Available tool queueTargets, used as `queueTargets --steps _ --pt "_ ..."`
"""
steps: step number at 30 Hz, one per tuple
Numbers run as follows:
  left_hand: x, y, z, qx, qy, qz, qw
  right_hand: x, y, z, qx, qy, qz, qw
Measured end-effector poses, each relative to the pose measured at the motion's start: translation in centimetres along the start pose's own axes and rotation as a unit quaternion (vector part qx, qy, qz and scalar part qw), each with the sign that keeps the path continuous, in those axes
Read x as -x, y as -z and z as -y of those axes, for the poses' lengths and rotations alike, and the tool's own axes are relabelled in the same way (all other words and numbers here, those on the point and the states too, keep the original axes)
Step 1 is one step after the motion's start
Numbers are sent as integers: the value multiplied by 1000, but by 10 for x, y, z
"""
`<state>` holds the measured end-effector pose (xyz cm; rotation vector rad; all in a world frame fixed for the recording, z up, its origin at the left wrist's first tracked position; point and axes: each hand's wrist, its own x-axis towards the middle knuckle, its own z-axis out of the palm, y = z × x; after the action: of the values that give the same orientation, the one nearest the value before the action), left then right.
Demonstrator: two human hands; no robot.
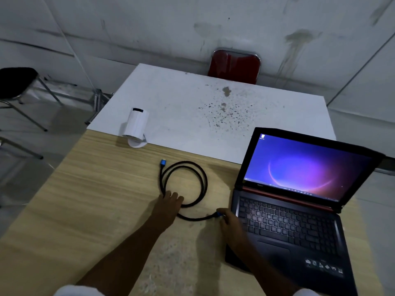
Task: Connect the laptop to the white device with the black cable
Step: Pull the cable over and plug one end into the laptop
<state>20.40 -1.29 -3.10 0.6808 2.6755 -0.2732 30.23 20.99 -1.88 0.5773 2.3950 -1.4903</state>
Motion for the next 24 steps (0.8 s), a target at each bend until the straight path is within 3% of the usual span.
queueTargets --steps 6,12,15,19,24 --pt "2 -8 0 -5 -23 15 1000 0 -2 -2 4 0 -4 1000" --pt "1 -4 -4 86 -37 29 995 2 -3 2 18 1 21 1000" --pt "6 -1 2 58 -52 1 997 1 -4 3 33 2 34 999" --pt "17 -5 18 90 55 -49 993 -1 -5 3 67 12 48 997" --pt "28 -8 32 248 152 -82 953 -9 -14 12 210 98 99 968"
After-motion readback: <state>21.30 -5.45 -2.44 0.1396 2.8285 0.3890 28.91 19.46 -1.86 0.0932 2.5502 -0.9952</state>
